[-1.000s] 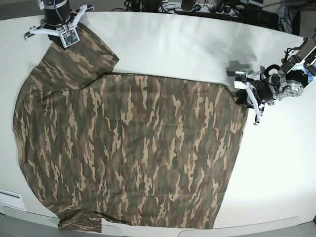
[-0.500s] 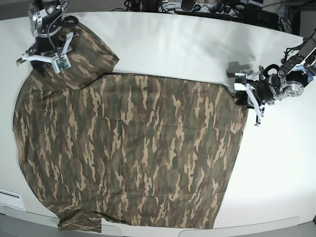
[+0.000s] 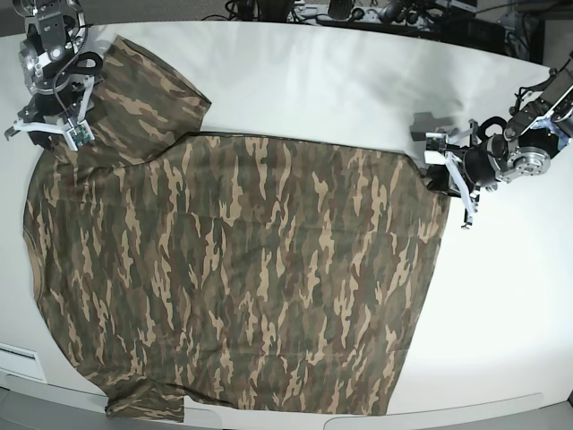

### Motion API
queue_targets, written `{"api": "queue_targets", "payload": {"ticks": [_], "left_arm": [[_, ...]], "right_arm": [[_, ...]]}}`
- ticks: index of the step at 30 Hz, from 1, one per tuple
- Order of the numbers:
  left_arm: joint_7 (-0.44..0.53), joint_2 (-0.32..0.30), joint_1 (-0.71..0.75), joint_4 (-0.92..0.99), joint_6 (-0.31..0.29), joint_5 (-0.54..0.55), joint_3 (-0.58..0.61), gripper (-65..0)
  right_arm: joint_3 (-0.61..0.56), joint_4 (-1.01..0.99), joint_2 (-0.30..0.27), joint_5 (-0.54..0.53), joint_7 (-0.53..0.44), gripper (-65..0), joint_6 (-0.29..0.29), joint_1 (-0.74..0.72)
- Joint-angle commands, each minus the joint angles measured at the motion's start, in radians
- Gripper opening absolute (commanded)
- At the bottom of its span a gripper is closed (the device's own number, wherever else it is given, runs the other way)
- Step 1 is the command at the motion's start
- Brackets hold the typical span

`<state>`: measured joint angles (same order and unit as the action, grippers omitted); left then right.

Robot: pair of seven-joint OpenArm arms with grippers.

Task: Fold the T-shirt properly
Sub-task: 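Grasp the shirt's shoulder edges with both grippers, then pull the grasped shoulder edges away from the hem with both grippers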

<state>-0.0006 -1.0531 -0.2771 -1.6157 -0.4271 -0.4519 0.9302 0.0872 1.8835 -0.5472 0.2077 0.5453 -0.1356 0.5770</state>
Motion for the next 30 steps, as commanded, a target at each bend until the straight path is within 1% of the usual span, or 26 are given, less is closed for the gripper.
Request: {"api": "queue_targets", "payload": {"ticks": [1, 4, 6, 7, 8, 10, 14, 17, 20, 21, 24, 25, 26, 28, 29, 30], "left_arm": [[-0.008, -0.011, 0.014, 0.007, -0.076, 0.002, 0.019, -65.0], [-0.008, -0.011, 0.014, 0.007, -0.076, 0.001, 0.019, -65.0], [-0.008, -0.011, 0.014, 0.007, -0.076, 0.002, 0.019, -65.0], [-0.008, -0.011, 0.014, 0.007, -0.076, 0.001, 0.019, -65.0], [-0.008, -0.011, 0.014, 0.007, -0.076, 0.002, 0.019, -65.0], [-0.008, -0.01, 0.013, 0.007, -0.075, 0.002, 0.019, -65.0], [-0.008, -0.011, 0.013, 0.003, -0.046, 0.002, 0.019, -65.0], [-0.019, -0.019, 0.014, -0.025, -0.039, 0.002, 0.018, -65.0], [-0.069, -0.034, 0.014, -0.085, -0.038, 0.026, 0.018, -65.0], [-0.088, -0.043, 0.014, -0.111, -0.026, 0.032, 0.018, -65.0], [-0.156, -0.077, 0.014, -0.195, 0.027, 0.05, 0.018, -65.0], [-0.185, -0.09, 0.014, -0.224, 0.056, 0.05, 0.018, -65.0], [-0.212, -0.103, 0.014, -0.25, 0.087, 0.05, 0.018, -65.0], [-0.256, -0.13, 0.014, -0.297, 0.148, 0.05, 0.018, -65.0], [-0.269, -0.143, 0.014, -0.316, 0.169, 0.05, 0.018, -65.0], [-0.27, -0.153, 0.014, -0.332, 0.178, 0.05, 0.018, -65.0]], "right_arm": [[0.007, 0.01, -0.015, -0.018, -0.011, -34.6, -0.011, -0.002], [0.007, 0.01, -0.015, -0.064, -0.011, -34.7, -0.072, -0.004], [0.007, 0.01, -0.015, -0.082, -0.011, -37.2, -0.094, -0.004], [0.007, 0.01, -0.015, -0.081, -0.011, -41.4, -0.093, -0.004], [0.007, 0.01, -0.015, -0.08, -0.011, -47.8, -0.088, -0.004], [0.007, 0.01, -0.015, -0.077, -0.01, -64.2, -0.06, -0.004], [0.007, 0.012, -0.015, -0.069, -0.01, -65.0, -0.002, -0.004], [0.007, 0.026, -0.015, -0.069, 0.009, -65.0, 0.005, -0.003], [0.007, 0.059, -0.016, -0.069, 0.06, -65.0, 0.005, -0.003], [0.008, 0.071, -0.016, -0.068, 0.071, -65.0, 0.005, 0.002], [0.007, 0.117, -0.016, -0.035, 0.077, -65.0, 0.006, 0.034], [0.008, 0.135, -0.016, -0.014, 0.077, -65.0, 0.006, 0.049], [0.007, 0.156, -0.016, 0.006, 0.08, -65.0, 0.014, 0.066], [0.007, 0.202, -0.016, 0.036, 0.087, -65.0, 0.054, 0.101], [0.008, 0.224, -0.016, 0.036, 0.09, -65.0, 0.066, 0.118], [0.007, 0.241, -0.016, 0.036, 0.097, -65.0, 0.069, 0.134]]}}
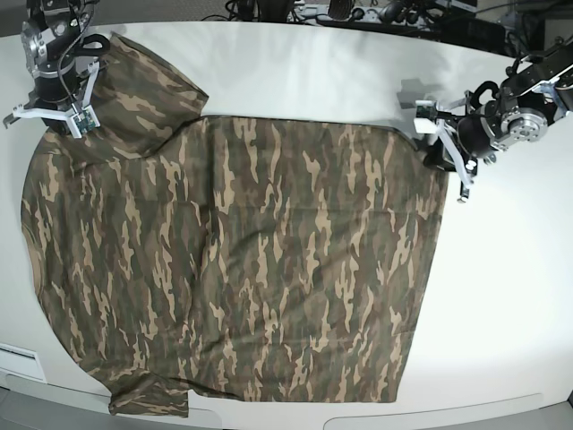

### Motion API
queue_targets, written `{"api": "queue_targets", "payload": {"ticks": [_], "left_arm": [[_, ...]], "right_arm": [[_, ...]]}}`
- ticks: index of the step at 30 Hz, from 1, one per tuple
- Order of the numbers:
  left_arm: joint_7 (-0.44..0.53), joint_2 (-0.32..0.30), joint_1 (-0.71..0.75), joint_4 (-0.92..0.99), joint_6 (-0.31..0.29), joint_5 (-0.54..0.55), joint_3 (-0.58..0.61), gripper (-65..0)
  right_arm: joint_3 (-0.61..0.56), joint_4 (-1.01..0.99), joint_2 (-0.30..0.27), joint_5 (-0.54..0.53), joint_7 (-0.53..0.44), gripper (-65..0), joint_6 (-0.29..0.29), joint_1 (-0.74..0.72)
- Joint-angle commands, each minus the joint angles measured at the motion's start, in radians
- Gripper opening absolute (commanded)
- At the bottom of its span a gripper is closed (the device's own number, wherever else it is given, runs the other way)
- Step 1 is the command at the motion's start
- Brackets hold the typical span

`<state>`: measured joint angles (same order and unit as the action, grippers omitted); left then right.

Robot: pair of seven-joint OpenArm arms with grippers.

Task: Fold the T-shirt properly
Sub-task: 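Pull the grasped shoulder edges away from the hem with both grippers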

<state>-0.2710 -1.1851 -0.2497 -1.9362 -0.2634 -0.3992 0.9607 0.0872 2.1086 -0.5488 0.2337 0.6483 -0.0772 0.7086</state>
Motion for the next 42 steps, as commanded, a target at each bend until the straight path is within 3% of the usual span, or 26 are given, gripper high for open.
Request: {"api": "queue_targets", "payload": {"ticks": [1, 5, 10, 16, 22, 27, 33, 42], "left_arm": [[0.0, -0.032, -0.013, -0.024, 0.015, -0.003, -0.012, -65.0], [-0.017, -0.07, -0.002, -0.061, 0.014, -0.003, -0.012, -65.0], [-0.092, -0.106, 0.058, -0.114, 0.018, -0.005, -0.012, -65.0], [-0.199, -0.121, 0.149, -0.173, 0.123, -0.084, -0.012, -65.0], [-0.304, -0.121, 0.25, -0.223, 0.13, -0.101, -0.012, -65.0], [-0.318, -0.12, 0.359, -0.249, 0.182, -0.185, -0.012, -65.0], [-0.43, -0.12, 0.494, -0.295, 0.239, -0.318, -0.012, -65.0], [-0.49, -0.099, 0.689, -0.357, 0.295, -0.488, -0.012, -65.0]], "right_arm": [[0.007, 0.031, -0.014, 0.01, -0.001, -65.0, 0.01, 0.018], [0.008, 0.068, -0.014, 0.048, 0.027, -65.0, 0.012, 0.09], [0.008, 0.077, -0.014, 0.141, 0.045, -65.0, 0.075, 0.19], [0.007, 0.077, -0.014, 0.217, 0.114, -65.0, 0.158, 0.272], [0.008, 0.078, -0.014, 0.22, 0.134, -65.0, 0.2, 0.348], [0.007, 0.079, -0.013, 0.221, 0.143, -65.0, 0.219, 0.393], [0.007, 0.12, -0.012, 0.299, 0.162, -65.0, 0.254, 0.449], [0.008, 0.218, -0.011, 0.3, 0.176, -65.0, 0.254, 0.513]]}}
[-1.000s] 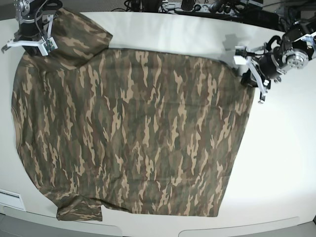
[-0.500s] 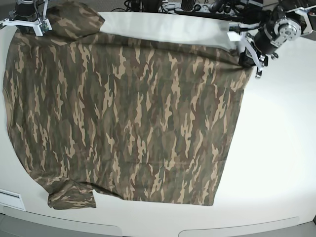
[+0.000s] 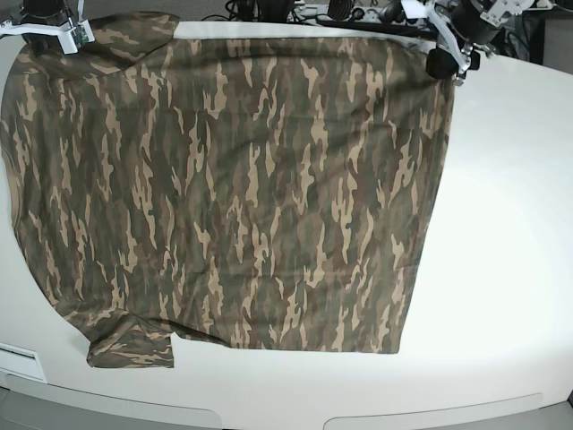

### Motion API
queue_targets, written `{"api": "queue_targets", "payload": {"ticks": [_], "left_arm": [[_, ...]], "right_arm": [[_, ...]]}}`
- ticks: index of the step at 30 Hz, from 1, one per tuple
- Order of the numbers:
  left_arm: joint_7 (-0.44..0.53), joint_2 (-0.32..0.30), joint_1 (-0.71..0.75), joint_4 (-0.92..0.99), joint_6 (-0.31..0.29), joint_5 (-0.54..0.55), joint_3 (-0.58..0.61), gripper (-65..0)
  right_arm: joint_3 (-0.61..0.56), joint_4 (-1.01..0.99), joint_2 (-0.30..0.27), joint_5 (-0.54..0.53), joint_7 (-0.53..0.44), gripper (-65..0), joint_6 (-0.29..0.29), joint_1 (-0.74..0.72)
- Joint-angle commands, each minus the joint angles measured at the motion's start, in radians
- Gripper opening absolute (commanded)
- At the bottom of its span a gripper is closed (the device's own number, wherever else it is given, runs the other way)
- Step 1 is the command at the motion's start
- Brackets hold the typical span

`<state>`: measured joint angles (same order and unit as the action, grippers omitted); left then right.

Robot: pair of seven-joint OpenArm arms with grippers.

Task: Fold the T-shirt properly
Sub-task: 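Pull the grasped shoulder edges away from the hem with both grippers, then lower the shirt edges and open both grippers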

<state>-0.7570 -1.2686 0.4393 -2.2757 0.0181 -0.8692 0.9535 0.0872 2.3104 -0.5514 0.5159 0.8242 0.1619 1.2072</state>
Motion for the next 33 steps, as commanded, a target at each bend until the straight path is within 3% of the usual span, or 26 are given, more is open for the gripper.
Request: {"api": "queue_targets", "payload": {"ticks": [1, 5, 8, 16, 24, 33], "left_arm": [[-0.004, -0.01, 0.01, -0.018, 0.021, -0.034, -0.005, -65.0], [0.001, -0.002, 0.011, -0.017, 0.024, -0.069, -0.024, -65.0], [0.037, -0.002, -0.017, -0.004, 0.025, -0.026, -0.093, -65.0], [0.299, 0.067, -0.171, 0.063, 0.023, 0.238, -0.317, -65.0], [0.335, 0.132, -0.303, 0.118, 0.023, 0.376, -0.348, -65.0], [0.42, 0.178, -0.307, 0.239, 0.023, 0.389, -0.348, -65.0]], "right_arm": [[0.008, 0.016, -0.009, 0.024, 0.0, -65.0, 0.015, 0.014], [0.009, 0.016, -0.01, 0.102, -0.023, -65.0, 0.043, 0.006], [0.034, 0.014, -0.014, 0.107, -0.074, -65.0, 0.032, -0.009], [0.19, -0.051, -0.014, -0.132, -0.202, -65.0, -0.114, -0.201], [0.241, -0.114, -0.032, -0.312, -0.242, -65.0, -0.244, -0.393], [0.241, -0.235, -0.034, -0.39, -0.265, -65.0, -0.297, -0.535]]}}
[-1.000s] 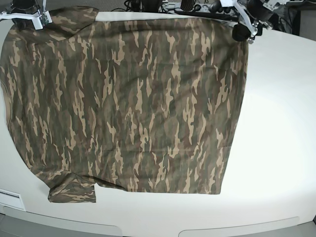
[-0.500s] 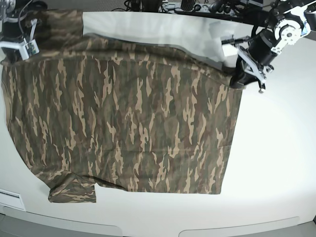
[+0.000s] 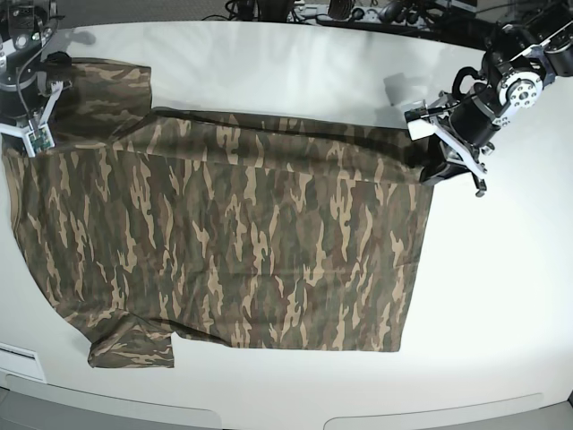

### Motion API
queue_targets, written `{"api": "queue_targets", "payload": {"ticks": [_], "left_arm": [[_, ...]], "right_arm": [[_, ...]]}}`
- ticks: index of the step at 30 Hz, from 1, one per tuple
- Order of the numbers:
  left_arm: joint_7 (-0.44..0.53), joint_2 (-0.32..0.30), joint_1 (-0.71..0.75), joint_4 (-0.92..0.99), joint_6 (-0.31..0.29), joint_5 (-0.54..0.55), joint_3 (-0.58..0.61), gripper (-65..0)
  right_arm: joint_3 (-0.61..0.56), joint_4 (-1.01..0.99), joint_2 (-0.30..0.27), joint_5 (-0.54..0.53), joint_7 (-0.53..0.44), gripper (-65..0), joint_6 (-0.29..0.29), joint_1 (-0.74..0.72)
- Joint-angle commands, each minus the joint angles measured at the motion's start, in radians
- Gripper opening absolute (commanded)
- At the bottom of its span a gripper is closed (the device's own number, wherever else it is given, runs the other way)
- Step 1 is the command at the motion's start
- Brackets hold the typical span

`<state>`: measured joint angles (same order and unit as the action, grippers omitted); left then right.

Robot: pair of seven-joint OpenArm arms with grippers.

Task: Fold the T-shirt properly
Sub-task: 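Lower the shirt edges and open both grippers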

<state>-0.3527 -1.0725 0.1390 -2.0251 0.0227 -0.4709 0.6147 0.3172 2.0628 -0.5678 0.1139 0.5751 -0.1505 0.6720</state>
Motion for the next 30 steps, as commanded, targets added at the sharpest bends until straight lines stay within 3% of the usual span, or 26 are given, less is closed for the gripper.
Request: {"api": "queue_targets", "payload": {"ticks": [1, 5, 12, 17, 30], "left_arm": [[0.017, -0.011, -0.007, -0.002, 0.019, -0.009, -0.009, -65.0], [0.017, 0.009, -0.009, 0.015, 0.019, -0.01, -0.009, -65.0], [0.013, 0.014, -0.049, 0.016, 0.019, -0.005, -0.009, -65.0], [0.016, 0.014, -0.073, 0.016, 0.019, 0.043, -0.009, -65.0], [0.013, 0.014, -0.07, 0.018, 0.017, 0.052, -0.009, -65.0]], "right_arm": [[0.011, -0.002, -0.018, 0.008, -0.016, -65.0, 0.01, -0.015], [0.011, -0.03, -0.024, -0.014, -0.015, -65.0, -0.019, -0.061], [0.011, -0.03, -0.067, -0.052, -0.016, -65.0, -0.003, -0.08], [0.011, -0.03, -0.067, -0.092, -0.024, -65.0, -0.034, -0.09], [0.011, -0.03, -0.067, -0.112, -0.059, -65.0, -0.022, -0.09]]}}
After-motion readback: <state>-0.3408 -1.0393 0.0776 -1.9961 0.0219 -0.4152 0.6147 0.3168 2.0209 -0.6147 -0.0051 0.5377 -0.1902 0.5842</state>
